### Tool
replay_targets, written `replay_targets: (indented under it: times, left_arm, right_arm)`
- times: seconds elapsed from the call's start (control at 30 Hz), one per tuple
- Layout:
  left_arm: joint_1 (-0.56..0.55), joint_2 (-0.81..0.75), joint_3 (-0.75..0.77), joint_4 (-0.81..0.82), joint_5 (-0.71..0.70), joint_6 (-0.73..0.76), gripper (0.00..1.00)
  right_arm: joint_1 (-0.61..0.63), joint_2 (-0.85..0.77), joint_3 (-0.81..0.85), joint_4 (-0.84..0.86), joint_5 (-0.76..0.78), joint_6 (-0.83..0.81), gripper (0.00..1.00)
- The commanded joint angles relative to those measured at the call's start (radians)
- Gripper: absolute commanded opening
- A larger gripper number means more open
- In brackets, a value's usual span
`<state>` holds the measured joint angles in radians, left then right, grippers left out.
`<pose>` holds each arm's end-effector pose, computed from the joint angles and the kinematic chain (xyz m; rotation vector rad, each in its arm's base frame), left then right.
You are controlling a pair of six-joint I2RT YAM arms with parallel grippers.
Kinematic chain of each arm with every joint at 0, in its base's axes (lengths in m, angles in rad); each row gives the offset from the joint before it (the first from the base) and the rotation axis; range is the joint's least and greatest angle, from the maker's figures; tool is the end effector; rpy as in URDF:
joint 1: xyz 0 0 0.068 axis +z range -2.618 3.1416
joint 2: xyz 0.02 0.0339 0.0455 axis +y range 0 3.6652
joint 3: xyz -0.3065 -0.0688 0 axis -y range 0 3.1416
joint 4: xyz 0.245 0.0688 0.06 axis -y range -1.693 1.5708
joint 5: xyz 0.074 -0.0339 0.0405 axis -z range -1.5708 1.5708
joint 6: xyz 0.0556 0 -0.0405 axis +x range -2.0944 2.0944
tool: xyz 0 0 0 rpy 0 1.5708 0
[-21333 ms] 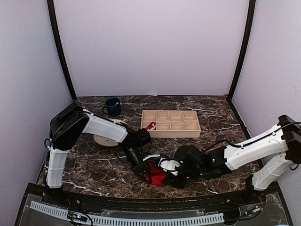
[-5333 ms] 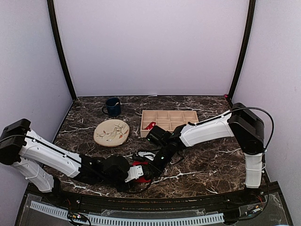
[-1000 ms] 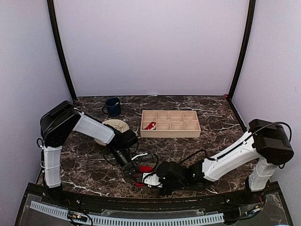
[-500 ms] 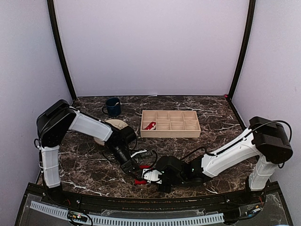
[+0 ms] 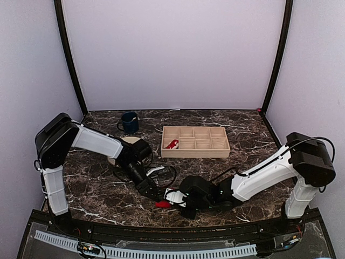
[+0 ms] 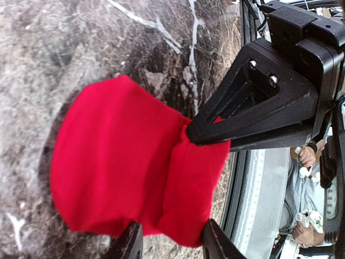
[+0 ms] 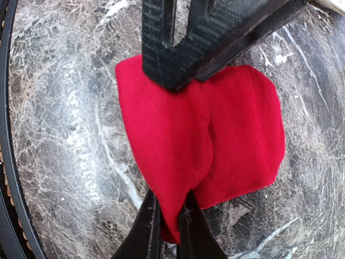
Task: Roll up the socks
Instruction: Roll the sock at the center of the board.
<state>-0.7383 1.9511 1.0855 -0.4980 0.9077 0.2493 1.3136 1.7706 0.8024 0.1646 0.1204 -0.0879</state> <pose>0.2372 -0.2751 0.1445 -1.4425 -2.3821 1.3864 0.0977 0.3453 0.1531 -1.5104 1.8815 0.4410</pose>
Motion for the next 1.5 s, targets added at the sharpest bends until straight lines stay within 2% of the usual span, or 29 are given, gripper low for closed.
replay_targets:
  times: [0.0,0.63,0.83,1.2,1.47]
  left_arm:
    - [0.014,-0.053,-0.024,-0.001,-0.050,-0.010,0.40]
    - [0.042,-0.276,-0.150,0.147,-0.159,-0.109,0.42]
    - [0.028,-0.377,-0.230,0.241,-0.280,-0.159,0.42]
    - [-0.084,-0.563,-0.350,0.349,-0.575,-0.133,0.40]
    - [-0.149,-0.627,-0.403,0.388,-0.652,-0.079,0.35]
  right_arm:
    - [-0.011,-0.018,0.002,-0.066,-0.003,0.033,0.00]
    - [-0.024,0.030,0.098,-0.166,-0.090,0.053,0.00]
    - [-0.062,0.070,0.158,-0.235,-0.186,0.090,0.00]
    - [-0.129,0.149,0.279,-0.376,-0.358,0.119,0.00]
    - [-0.178,0.182,0.324,-0.439,-0.492,0.140,0.00]
